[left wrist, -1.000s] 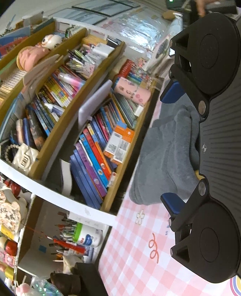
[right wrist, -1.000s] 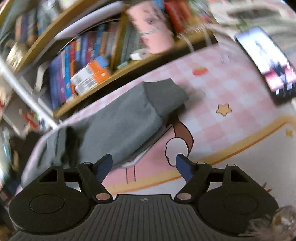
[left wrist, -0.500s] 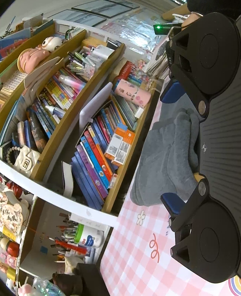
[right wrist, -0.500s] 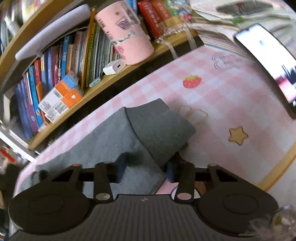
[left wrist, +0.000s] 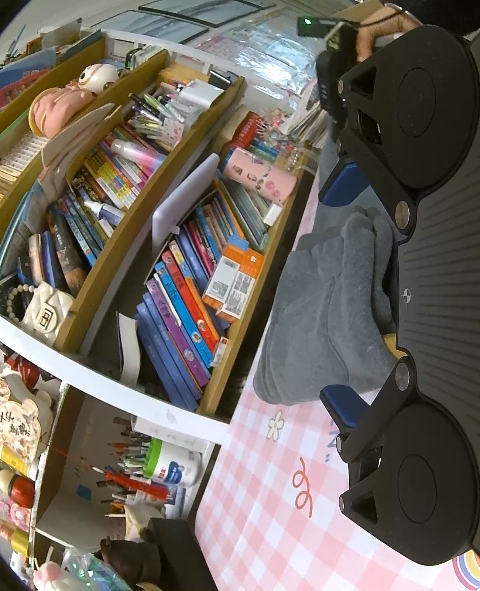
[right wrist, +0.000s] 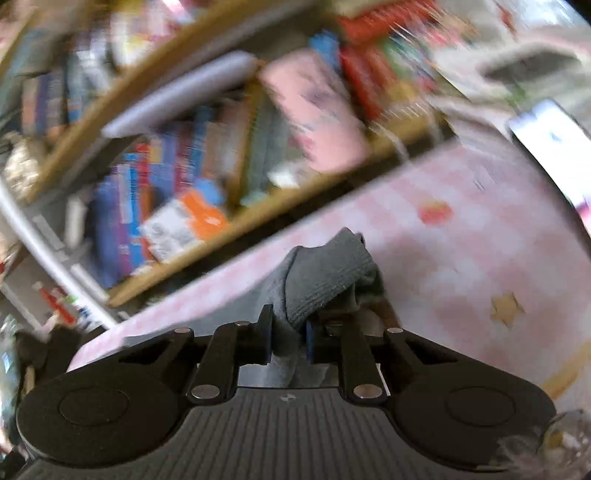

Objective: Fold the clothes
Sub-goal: 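Grasp the loose grey fabric end with the right tool and lift it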

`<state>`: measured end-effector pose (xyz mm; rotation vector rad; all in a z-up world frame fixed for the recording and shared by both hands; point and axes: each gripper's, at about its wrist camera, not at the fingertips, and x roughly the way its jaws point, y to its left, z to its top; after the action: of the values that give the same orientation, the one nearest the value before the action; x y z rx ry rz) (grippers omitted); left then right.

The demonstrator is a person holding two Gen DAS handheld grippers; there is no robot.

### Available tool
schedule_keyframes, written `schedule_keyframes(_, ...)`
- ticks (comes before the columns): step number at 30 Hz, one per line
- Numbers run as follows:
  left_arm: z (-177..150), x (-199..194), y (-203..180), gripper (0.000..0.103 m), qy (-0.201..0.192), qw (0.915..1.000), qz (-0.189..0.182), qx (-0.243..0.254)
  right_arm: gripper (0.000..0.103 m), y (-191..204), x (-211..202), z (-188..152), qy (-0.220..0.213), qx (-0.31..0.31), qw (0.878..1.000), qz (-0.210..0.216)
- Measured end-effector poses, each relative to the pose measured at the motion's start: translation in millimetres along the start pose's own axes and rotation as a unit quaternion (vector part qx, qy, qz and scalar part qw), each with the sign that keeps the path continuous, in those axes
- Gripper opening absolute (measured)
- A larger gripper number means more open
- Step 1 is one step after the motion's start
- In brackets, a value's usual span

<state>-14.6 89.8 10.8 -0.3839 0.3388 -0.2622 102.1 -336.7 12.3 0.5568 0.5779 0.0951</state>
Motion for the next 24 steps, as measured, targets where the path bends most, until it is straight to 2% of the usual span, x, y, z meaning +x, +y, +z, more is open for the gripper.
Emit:
schedule_keyframes(2,0,1,0,0.103,0.002,1.0000,0.001,0.003,0.016,-14,7,0,0.010,0.036,0.999,-0.004)
schedule_keyframes(4,0,1,-1,0.103,0.004,1.0000,0.002,0.006,0.021,-24,11,0,0.020,0.068,0.997,-0.002)
schedule_keyframes(5,0,2,-1,0.103,0.005,1.0000,0.003,0.007,0.028,-27,13,0,0.026,0.080,0.996,-0.001)
schedule_keyframes(6,0,2,-2,0.103,0.006,0.9999,0.003,0.009,0.041,-29,14,-1,0.031,0.092,0.995,0.000)
schedule_keyframes(7,-1,2,-2,0.103,0.007,0.9999,0.004,0.011,0.043,-30,16,-2,0.036,0.098,0.994,0.001)
schedule_keyframes(10,-1,4,-3,0.103,0.011,0.9998,0.007,0.017,0.037,-28,23,-3,0.045,0.093,0.995,-0.001)
schedule_keyframes(12,-2,5,-3,0.103,0.015,0.9997,0.006,0.019,0.020,-27,26,-2,0.050,0.083,0.995,-0.003)
schedule_keyframes(13,-2,5,-3,0.103,0.016,0.9997,0.005,0.019,0.018,-27,27,0,0.052,0.078,0.996,-0.004)
schedule_keyframes(17,-3,6,-4,0.103,0.022,0.9995,0.000,0.021,0.016,-25,14,14,0.032,0.051,0.998,0.000)
schedule_keyframes(24,-3,4,-5,0.103,0.019,0.9994,-0.020,0.018,0.016,-38,-27,41,-0.037,0.041,0.996,-0.071)
